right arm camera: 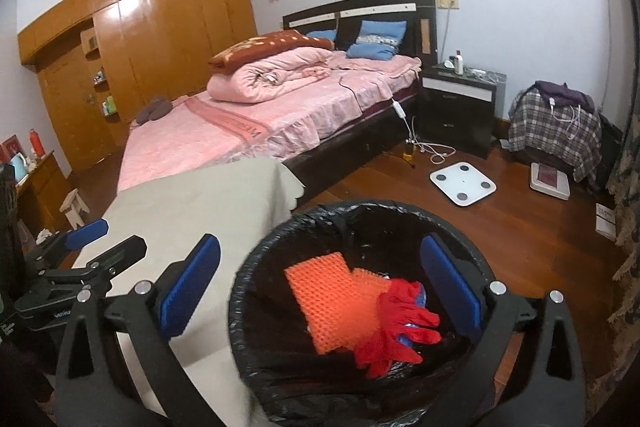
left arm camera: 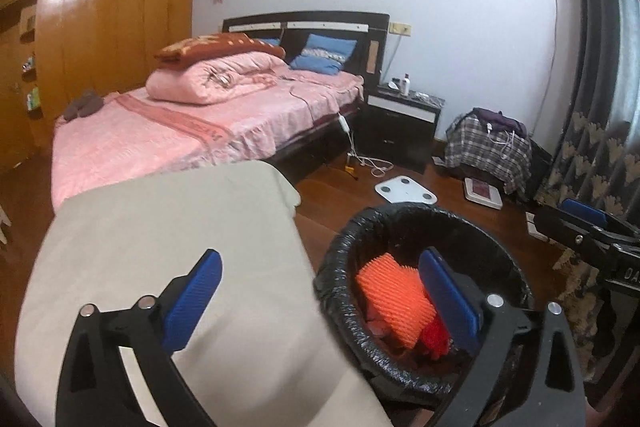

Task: Collect trash

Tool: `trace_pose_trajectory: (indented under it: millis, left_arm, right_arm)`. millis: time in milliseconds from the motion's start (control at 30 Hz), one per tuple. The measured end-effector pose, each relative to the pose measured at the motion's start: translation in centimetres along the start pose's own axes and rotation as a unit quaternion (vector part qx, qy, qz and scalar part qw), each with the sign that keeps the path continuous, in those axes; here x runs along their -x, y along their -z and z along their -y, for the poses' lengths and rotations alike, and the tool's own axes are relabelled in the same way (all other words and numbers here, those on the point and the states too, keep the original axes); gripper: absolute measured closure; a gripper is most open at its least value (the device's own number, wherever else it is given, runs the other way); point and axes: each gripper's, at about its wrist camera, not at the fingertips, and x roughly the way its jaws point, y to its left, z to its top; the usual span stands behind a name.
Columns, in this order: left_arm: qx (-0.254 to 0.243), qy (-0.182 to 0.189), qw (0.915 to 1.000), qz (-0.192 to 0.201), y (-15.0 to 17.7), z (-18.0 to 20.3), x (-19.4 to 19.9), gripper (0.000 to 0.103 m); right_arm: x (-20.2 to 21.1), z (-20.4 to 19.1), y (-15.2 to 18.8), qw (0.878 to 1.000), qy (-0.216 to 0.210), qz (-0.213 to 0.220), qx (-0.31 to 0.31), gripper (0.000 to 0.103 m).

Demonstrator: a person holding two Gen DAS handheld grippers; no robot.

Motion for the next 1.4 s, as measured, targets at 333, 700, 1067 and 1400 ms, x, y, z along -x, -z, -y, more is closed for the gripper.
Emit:
trace_pose_trajectory:
  millis: [333, 700, 1067, 1400]
  left_arm:
    - [0.003, -0.008, 0.9996, 0.027, -0.8, -0.6, 3.5, 0.006]
    - [0.005, -0.015, 0.9987, 0.048, -1.4, -0.8, 5.7, 0.006]
    - [0.004, -0.016, 0.9987, 0.049, -1.4, -0.8, 6.1, 0.006]
    - [0.003, -0.016, 0.9987, 0.049, -1.5, -0.8, 6.2, 0.006]
  right_arm:
    - [2.4, -2.5, -1.1, 0.999, -0.005, 0.015, 0.033, 0.005]
    - [3.4, -3.9, -1.5, 0.998, -0.008, 0.021, 0.052, 0.005]
    - [3.5, -4.1, -1.5, 0.998, -0.008, 0.021, 0.053, 0.005]
    - [3.4, -4.2, -1.5, 0.998, -0.008, 0.021, 0.053, 0.005]
